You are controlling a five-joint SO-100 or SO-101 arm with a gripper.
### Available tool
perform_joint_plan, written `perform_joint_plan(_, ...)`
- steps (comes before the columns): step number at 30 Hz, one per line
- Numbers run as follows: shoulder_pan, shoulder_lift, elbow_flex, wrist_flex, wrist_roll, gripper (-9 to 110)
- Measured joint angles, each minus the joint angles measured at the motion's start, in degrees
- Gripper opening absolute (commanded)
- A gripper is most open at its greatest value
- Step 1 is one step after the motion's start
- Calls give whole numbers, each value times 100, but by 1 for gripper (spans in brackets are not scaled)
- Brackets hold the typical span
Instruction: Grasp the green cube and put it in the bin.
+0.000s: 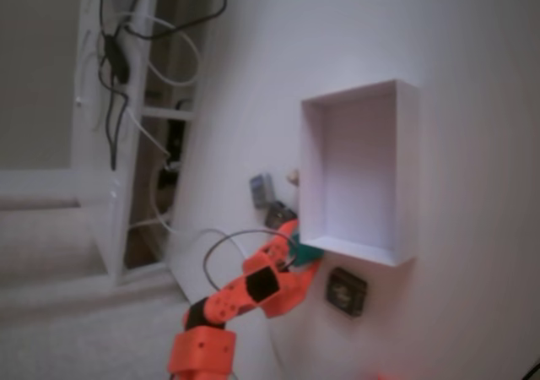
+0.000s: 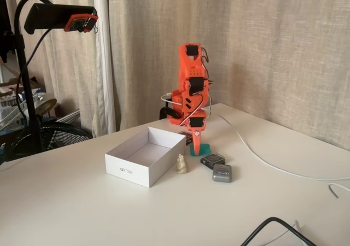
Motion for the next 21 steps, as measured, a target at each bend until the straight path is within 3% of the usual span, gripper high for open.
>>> perform_joint_plan(16,-141,-44,-26,70,-44,27)
perform_joint_plan(21,-176,-44,-35,70,-44,17)
